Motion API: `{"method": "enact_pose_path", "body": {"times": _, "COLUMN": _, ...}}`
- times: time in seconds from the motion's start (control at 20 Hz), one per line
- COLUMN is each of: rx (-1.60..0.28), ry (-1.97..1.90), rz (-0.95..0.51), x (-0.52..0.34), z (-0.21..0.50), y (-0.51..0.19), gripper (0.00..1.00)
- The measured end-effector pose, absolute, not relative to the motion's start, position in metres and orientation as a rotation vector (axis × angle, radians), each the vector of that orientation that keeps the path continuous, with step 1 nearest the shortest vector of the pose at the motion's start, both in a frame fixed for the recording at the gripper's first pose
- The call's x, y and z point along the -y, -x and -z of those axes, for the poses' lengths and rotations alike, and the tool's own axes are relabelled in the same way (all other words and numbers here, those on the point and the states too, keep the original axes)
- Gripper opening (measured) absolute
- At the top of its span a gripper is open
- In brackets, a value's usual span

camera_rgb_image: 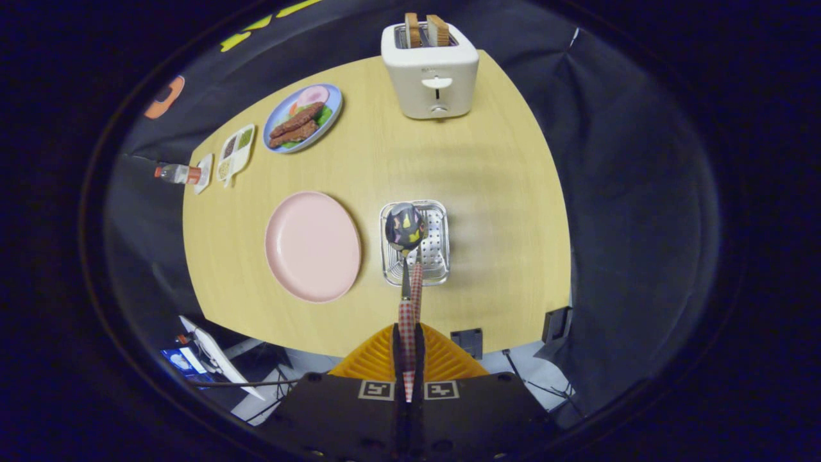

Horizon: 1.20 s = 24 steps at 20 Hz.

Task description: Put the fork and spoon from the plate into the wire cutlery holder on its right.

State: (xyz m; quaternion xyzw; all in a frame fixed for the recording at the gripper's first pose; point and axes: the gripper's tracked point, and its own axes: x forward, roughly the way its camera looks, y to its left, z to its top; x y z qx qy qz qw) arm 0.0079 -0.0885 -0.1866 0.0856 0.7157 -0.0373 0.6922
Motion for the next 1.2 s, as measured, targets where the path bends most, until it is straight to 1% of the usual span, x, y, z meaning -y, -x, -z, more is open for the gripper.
{"method": "enact_pose_path", "body": {"times": 0.15, "rx": -1.686, "ry": -0.226, "rz": 0.100, "x": 0.089, "z": 0.194, "y": -0.008, "gripper": 0.02}}
{"method": "enact_pose_path", "body": {"times": 0.6, "rx": -1.836, "ry": -0.241, "rz": 0.111, "x": 0.085, "z": 0.214, "y": -0.023, "gripper": 0.02}}
{"method": "enact_pose_path", "body": {"times": 0.65, "rx": -1.844, "ry": -0.243, "rz": 0.109, "x": 0.084, "z": 0.215, "y": -0.025, "gripper": 0.06}}
{"method": "enact_pose_path", "body": {"times": 0.8, "rx": -1.846, "ry": -0.250, "rz": 0.114, "x": 0.083, "z": 0.219, "y": -0.032, "gripper": 0.06}}
{"method": "enact_pose_path", "body": {"times": 0.85, "rx": -1.848, "ry": -0.252, "rz": 0.116, "x": 0.084, "z": 0.218, "y": -0.037, "gripper": 0.11}}
{"method": "enact_pose_path", "body": {"times": 1.1, "rx": -1.806, "ry": -0.309, "rz": 0.106, "x": 0.079, "z": 0.221, "y": -0.052, "gripper": 0.11}}
{"method": "enact_pose_path", "body": {"times": 1.15, "rx": -1.773, "ry": -0.310, "rz": 0.089, "x": 0.077, "z": 0.220, "y": -0.056, "gripper": 0.23}}
{"method": "enact_pose_path", "body": {"times": 1.2, "rx": -1.734, "ry": -0.306, "rz": 0.069, "x": 0.076, "z": 0.218, "y": -0.062, "gripper": 0.31}}
